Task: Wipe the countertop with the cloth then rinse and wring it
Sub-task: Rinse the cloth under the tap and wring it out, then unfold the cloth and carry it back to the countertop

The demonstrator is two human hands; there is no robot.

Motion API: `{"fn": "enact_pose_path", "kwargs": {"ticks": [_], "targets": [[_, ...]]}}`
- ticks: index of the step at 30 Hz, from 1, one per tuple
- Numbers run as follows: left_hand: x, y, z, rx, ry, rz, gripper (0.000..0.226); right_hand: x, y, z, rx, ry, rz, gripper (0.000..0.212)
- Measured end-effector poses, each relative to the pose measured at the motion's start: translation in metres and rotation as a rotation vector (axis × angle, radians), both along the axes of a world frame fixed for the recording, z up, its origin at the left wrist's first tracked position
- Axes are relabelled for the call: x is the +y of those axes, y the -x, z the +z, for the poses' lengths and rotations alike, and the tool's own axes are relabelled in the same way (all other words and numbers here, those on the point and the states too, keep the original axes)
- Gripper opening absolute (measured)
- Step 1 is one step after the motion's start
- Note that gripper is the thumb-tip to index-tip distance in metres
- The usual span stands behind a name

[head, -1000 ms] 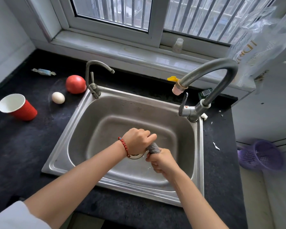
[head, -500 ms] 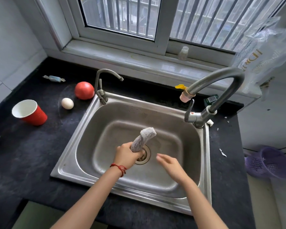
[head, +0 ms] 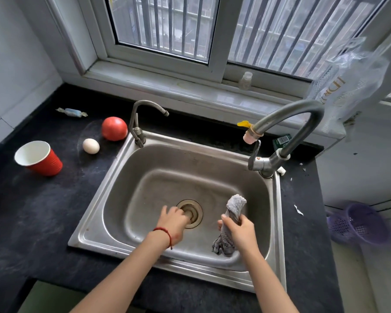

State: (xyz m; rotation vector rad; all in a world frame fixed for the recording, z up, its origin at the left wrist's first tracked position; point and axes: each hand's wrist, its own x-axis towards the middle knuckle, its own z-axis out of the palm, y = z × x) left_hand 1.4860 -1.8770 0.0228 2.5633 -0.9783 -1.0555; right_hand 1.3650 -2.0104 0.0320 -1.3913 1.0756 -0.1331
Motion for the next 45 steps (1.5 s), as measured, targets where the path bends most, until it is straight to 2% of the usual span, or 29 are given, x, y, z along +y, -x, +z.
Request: {"fn": "enact_pose_path", "kwargs": {"ticks": [1, 3, 5, 8, 10, 13, 16, 19, 22, 27, 29, 31, 35, 38, 40, 43, 45], "targets": [[-0.003, 0.004, 0.001, 0.026, 0.104, 0.058, 0.034, 0.002, 0.000, 0.003, -0.010, 0.032, 0.025, 0.006], [-0.011, 0.010, 0.014, 0.240, 0.412, 0.318, 0.027, 0.007, 0.000, 0.011, -0.030, 0.081, 0.073, 0.006], [-0.021, 0.016, 0.030, 0.430, 0.610, 0.471, 0.023, 0.014, 0.000, 0.021, -0.054, 0.094, 0.114, 0.006], [-0.024, 0.028, 0.048, 0.667, 0.697, 0.465, 0.021, 0.024, 0.000, 0.039, -0.097, 0.154, 0.190, 0.013], [-0.019, 0.031, 0.053, 0.694, 0.749, 0.464, 0.013, 0.029, 0.000, 0.051, -0.099, 0.227, 0.247, 0.015], [-0.010, 0.039, 0.063, 0.721, 0.895, 0.601, 0.015, 0.033, 0.001, 0.068, -0.136, 0.271, 0.337, 0.009], [-0.001, 0.046, 0.077, 0.642, 1.008, 0.753, 0.018, 0.036, 0.000, 0.084, -0.239, 0.206, 0.458, 0.014], [0.005, 0.050, 0.090, 0.369, 0.967, 0.840, 0.021, 0.037, -0.001, 0.094, -0.316, 0.130, 0.444, 0.014], [0.009, 0.060, 0.102, 0.212, 0.990, 0.841, 0.024, 0.036, 0.000, 0.101, -0.391, 0.144, 0.451, 0.009], [0.011, 0.090, 0.116, -0.064, 0.986, 0.826, 0.013, 0.024, 0.015, 0.108, -0.492, 0.091, 0.495, 0.008], [0.010, 0.108, 0.120, -0.161, 0.980, 0.843, 0.015, 0.016, 0.024, 0.110, -0.524, 0.042, 0.535, 0.022], [0.007, 0.128, 0.122, -0.236, 0.971, 0.892, 0.017, 0.009, 0.033, 0.114, -0.536, 0.067, 0.631, 0.029], [-0.001, 0.161, 0.124, -0.460, 0.958, 0.996, 0.016, -0.001, 0.045, 0.120, -0.534, 0.140, 0.756, 0.018], [0.002, 0.174, 0.127, -0.500, 0.992, 1.087, 0.017, 0.004, 0.053, 0.123, -0.552, 0.041, 0.807, 0.021], [0.008, 0.179, 0.130, -0.457, 1.016, 1.173, 0.015, 0.009, 0.056, 0.127, -0.594, 0.015, 0.825, 0.018], [0.023, 0.187, 0.136, -0.223, 1.182, 1.325, 0.032, 0.018, 0.057, 0.135, -0.630, -0.018, 0.798, 0.017], [0.035, 0.193, 0.138, -0.098, 1.265, 1.402, 0.033, 0.027, 0.058, 0.139, -0.651, -0.013, 0.794, 0.017]]}}
